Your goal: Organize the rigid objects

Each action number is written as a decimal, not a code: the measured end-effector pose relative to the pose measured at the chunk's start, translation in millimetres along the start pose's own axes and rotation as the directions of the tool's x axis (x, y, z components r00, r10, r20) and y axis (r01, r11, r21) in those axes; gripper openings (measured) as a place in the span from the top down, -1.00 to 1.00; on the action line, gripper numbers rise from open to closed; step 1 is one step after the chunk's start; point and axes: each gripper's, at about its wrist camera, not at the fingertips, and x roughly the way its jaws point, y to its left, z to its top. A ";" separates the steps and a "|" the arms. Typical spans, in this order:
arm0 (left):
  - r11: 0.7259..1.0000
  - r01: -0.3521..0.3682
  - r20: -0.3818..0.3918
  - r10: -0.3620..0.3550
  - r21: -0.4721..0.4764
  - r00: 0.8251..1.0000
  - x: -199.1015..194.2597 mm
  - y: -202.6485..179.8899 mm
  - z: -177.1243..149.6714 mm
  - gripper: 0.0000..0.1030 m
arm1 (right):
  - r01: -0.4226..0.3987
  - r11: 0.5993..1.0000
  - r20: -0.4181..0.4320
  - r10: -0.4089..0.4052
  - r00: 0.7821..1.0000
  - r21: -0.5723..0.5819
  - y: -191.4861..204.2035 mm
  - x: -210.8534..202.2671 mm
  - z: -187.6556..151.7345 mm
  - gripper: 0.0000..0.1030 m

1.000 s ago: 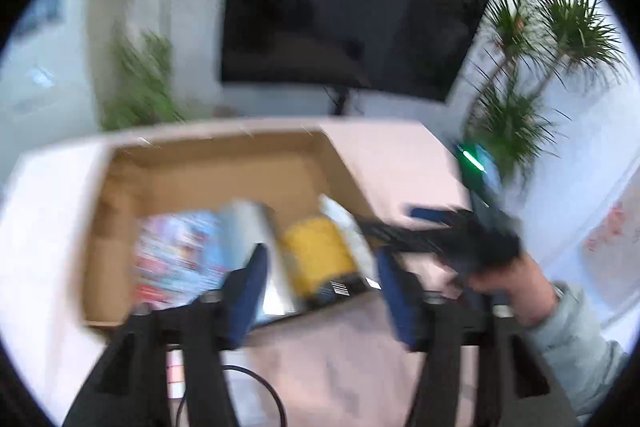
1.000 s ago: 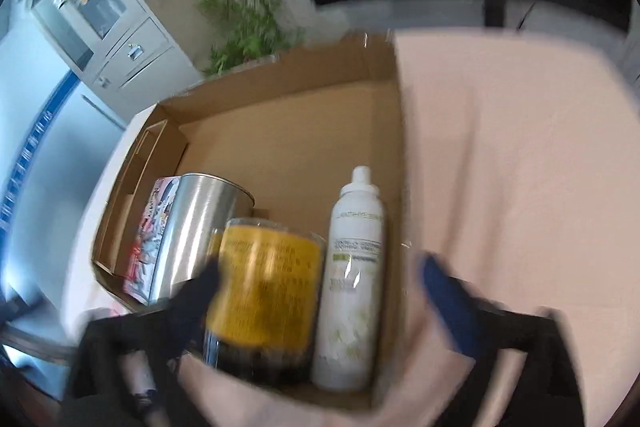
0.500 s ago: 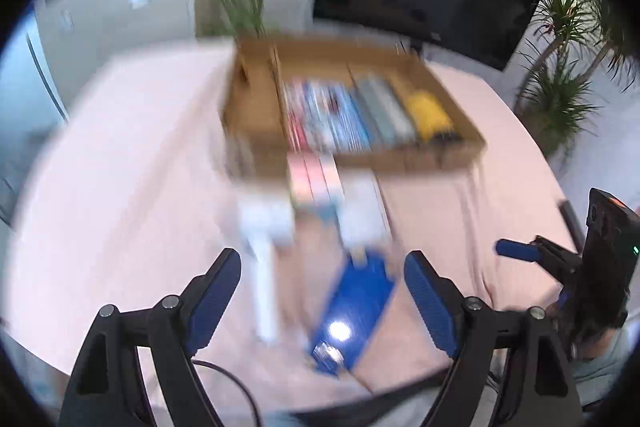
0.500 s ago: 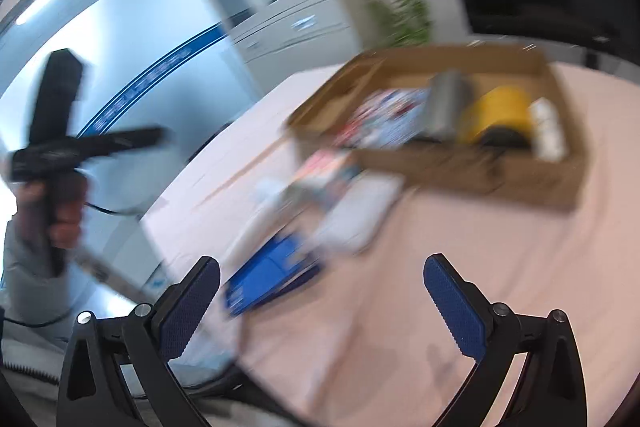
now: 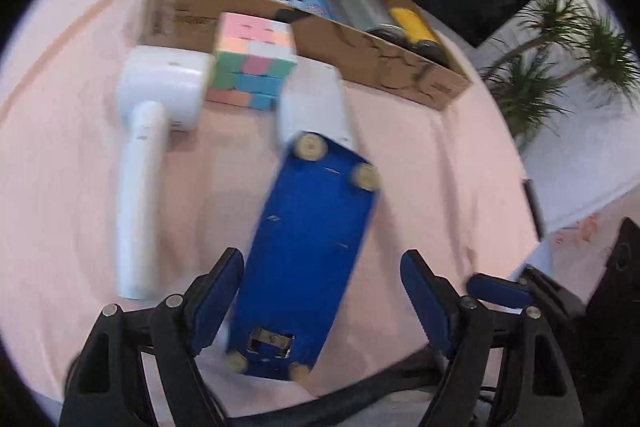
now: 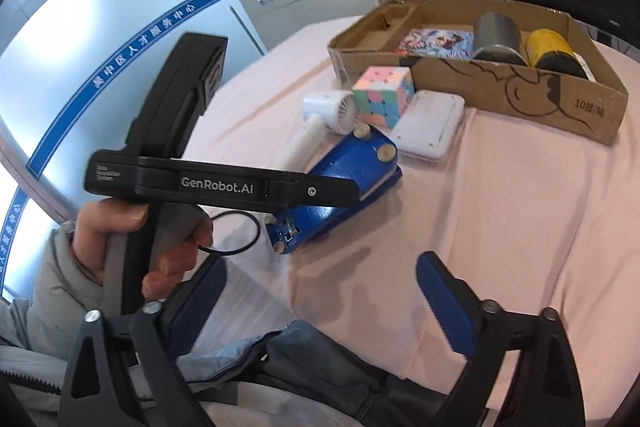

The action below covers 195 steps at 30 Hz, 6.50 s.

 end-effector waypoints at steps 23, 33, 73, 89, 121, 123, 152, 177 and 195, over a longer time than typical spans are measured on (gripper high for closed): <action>0.979 0.135 0.115 -0.118 -0.156 0.986 5.6 11.4 -11.2 -0.34 | 0.250 0.956 0.002 -0.253 0.967 -0.155 -11.8 68.9 -11.5 0.23; 0.973 0.206 0.113 -0.195 -0.100 0.974 14.3 -14.4 3.3 -0.34 | -0.252 0.847 0.135 0.213 0.968 0.469 -133.7 28.7 -22.0 0.23; 0.931 0.305 -0.057 -0.322 -0.198 0.945 81.2 -0.2 14.8 -0.07 | 0.310 0.943 -0.029 -0.308 0.951 0.119 -49.9 46.8 9.5 0.44; 0.968 0.250 0.056 -0.249 -0.017 0.967 -3.9 -37.0 53.3 0.10 | -0.057 0.918 0.059 0.037 0.998 0.392 -64.0 1.7 54.2 0.52; 0.972 0.175 -0.038 -0.183 -0.159 0.982 58.1 86.9 259.9 0.03 | 0.088 0.918 0.042 -0.113 0.993 0.388 -122.6 184.8 279.7 0.51; 0.980 0.153 -0.040 -0.159 -0.128 0.986 58.5 80.9 258.5 0.03 | 0.132 0.913 0.045 -0.161 0.986 0.386 -120.1 184.1 277.3 0.51; 0.995 -0.102 0.295 0.090 0.024 0.951 -85.1 43.2 104.5 -0.75 | 0.253 0.921 0.027 -0.273 0.962 0.296 -95.2 106.2 137.4 -0.91; 0.968 0.151 0.068 -0.140 -0.199 0.988 50.4 27.5 74.8 -0.61 | 0.097 0.956 0.021 -0.107 0.994 0.277 -124.5 91.8 90.6 0.08; 0.949 0.245 0.046 -0.241 -0.197 0.969 74.3 13.7 97.8 0.53 | 0.112 0.993 0.076 -0.113 0.991 0.024 -90.2 95.0 109.3 -0.28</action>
